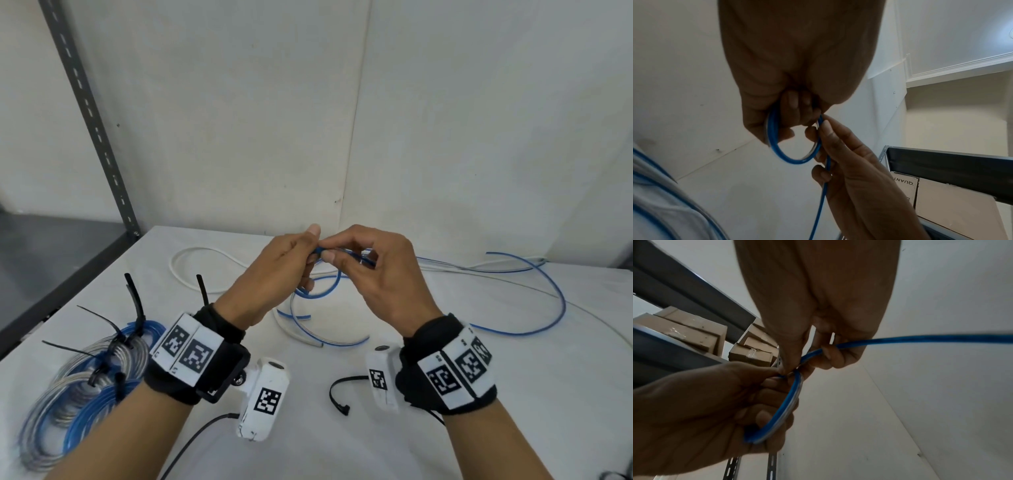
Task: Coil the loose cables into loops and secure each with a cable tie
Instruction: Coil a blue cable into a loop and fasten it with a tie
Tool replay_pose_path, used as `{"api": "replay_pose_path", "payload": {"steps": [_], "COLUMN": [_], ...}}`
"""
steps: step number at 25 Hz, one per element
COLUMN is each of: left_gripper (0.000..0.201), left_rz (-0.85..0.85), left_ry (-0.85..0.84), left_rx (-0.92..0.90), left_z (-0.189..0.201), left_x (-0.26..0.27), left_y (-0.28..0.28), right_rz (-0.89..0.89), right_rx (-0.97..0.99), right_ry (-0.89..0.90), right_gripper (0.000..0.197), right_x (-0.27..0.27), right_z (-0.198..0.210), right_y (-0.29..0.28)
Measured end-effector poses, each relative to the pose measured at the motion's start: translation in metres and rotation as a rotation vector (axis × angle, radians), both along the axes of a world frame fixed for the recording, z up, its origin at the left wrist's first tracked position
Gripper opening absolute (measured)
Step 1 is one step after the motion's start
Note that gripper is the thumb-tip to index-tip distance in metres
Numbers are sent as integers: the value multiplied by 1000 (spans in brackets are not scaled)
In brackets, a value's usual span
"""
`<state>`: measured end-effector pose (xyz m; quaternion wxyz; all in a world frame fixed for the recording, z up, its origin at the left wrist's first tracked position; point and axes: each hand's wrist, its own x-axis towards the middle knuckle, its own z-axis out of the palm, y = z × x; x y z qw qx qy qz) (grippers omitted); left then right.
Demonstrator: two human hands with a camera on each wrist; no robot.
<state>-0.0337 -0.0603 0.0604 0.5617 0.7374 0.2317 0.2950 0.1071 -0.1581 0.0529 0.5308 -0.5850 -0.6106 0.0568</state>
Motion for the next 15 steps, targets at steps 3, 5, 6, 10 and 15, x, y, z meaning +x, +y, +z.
{"api": "replay_pose_path", "payload": {"steps": [3,5,6,10,15], "left_gripper": [46,43,43,44,45], "left_rz": [95,154,171,182,75], "left_ry": [-171,-311,-371,-475,-241], "left_rx": [-135,-290,-351,-472,-352], "left_z": [4,9,11,13,10], "left_x": [-1,-2,-1,2,-2], "left_y": [4,6,5,0,8], "right_rz": [-30,-17,-6,-10,-21], "right_rx": [98,144,147,122,122], "right_ry": [138,258,310,437,300], "right_gripper": [13,13,12,14,8], "right_x": [-3,-4,-7,-27,-5], "right_z": [-1,-2,-2,-10,-1], "right_y": [2,3,5,13,5]}}
